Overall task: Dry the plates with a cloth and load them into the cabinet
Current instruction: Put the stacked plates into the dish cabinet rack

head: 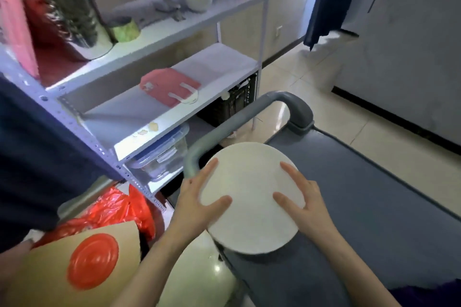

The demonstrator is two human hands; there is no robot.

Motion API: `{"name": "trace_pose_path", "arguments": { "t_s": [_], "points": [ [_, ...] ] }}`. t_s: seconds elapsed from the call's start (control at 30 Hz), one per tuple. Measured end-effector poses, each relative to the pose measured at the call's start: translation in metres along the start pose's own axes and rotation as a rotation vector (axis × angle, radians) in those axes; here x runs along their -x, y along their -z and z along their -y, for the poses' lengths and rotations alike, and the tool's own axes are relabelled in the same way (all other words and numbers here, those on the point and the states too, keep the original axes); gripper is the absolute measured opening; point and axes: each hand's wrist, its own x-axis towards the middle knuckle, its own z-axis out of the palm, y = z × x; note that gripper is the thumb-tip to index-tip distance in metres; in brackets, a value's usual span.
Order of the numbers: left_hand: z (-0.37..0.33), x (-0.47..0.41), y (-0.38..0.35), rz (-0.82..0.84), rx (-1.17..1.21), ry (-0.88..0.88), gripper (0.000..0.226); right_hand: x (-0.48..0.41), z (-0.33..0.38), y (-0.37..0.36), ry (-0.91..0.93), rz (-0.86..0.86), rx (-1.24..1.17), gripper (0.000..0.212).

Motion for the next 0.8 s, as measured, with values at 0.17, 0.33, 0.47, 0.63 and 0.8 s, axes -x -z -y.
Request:
{"name": "trace_pose_path", "arguments": {
  "t_s": [0.17,0.33,0.47,0.63,0.8],
  "points": [
    [0.011,0.053,0.104,-0.216,0.011,-0.023,0.079,0.007,0.081,-0.078,0.182,0.155,0.034,0.06],
    [0.053,0.146,0.218,-0.487,0.098,0.018,0.077,0.043,0.157,-0.204,0.388,0.365,0.13,0.061],
    [0.102,0.243,0.31,-0.719,0.05,0.066,0.076,0.095,0.205,-0.326,0.507,0.575,0.169,0.06],
    [0.162,0.377,0.396,-1.02,0.093,0.173,0.075,0.184,0.252,-0.479,0.677,0.889,0.139,0.06],
    [0.198,0.508,0.455,-1.35,0.091,0.309,0.076,0.287,0.3,-0.611,0.748,1.229,0.181,0.056]
  ]
}}
